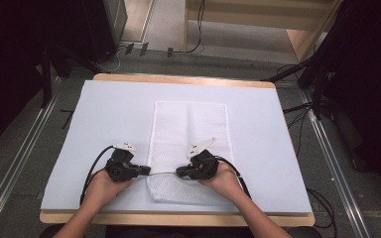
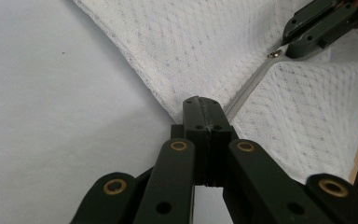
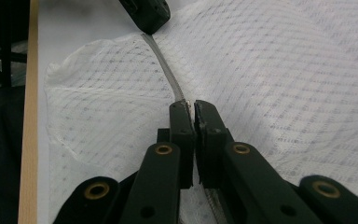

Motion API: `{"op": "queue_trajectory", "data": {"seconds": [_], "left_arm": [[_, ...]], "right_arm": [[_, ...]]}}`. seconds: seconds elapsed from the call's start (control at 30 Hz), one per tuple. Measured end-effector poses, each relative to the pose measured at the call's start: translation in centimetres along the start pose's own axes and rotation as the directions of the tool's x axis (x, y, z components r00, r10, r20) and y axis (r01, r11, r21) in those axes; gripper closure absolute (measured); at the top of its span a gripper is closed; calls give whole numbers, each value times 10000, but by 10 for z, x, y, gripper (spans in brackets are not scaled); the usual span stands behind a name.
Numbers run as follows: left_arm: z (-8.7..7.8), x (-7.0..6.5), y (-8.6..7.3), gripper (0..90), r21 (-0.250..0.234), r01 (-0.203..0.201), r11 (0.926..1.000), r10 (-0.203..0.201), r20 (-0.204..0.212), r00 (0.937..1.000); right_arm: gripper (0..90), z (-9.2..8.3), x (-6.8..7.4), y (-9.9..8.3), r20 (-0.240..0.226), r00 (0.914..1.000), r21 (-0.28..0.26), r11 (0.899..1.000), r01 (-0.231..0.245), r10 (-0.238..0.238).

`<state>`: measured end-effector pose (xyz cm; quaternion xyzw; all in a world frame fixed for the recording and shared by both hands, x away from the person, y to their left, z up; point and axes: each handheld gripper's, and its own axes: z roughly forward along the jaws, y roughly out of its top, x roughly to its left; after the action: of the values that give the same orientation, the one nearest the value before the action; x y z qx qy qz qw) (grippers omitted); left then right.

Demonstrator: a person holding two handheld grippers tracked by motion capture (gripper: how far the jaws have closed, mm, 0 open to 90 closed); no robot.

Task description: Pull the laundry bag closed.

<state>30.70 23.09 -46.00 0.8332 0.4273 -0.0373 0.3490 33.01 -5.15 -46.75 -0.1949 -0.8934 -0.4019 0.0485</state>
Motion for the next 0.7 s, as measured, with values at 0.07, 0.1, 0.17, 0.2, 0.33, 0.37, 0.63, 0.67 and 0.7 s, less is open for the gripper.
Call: {"op": "queue_trajectory", "data": {"seconds": [0.07,0.1,0.17,0.2,0.33,0.37,0.63,0.67,0.7], "left_arm": [[0,0,0,900,-8,26,10000,-26,-16,10000],[0,-1,0,900,12,7,10000,-7,-19,10000],[0,0,0,900,-23,48,10000,-48,-23,10000],[0,0,0,900,-33,76,10000,-76,-4,10000],[0,0,0,900,-15,97,10000,-96,16,10000],[0,0,-1,900,-47,127,9999,-127,53,9999],[0,0,-1,900,-79,99,9999,-99,-3,10000],[0,0,-1,900,-44,75,10000,-75,-10,10000],[0,0,-1,900,-43,80,10000,-80,-12,10000]], "right_arm": [[888,2,3,0,132,9999,139,9999,95,-97],[888,3,3,-1,121,9999,164,9998,120,-122],[888,1,1,-2,-15,10000,117,9999,-32,32],[887,-1,1,-2,32,10000,131,9999,8,-8],[887,-8,-1,-6,119,9999,207,9998,60,-63],[887,-9,-2,-7,111,9999,172,9998,26,-28],[887,-15,-3,-11,92,10000,177,9998,21,-22],[887,-16,-3,-12,63,10000,179,9998,4,-5],[887,-17,-4,-12,116,9999,162,9999,-18,16]]}}
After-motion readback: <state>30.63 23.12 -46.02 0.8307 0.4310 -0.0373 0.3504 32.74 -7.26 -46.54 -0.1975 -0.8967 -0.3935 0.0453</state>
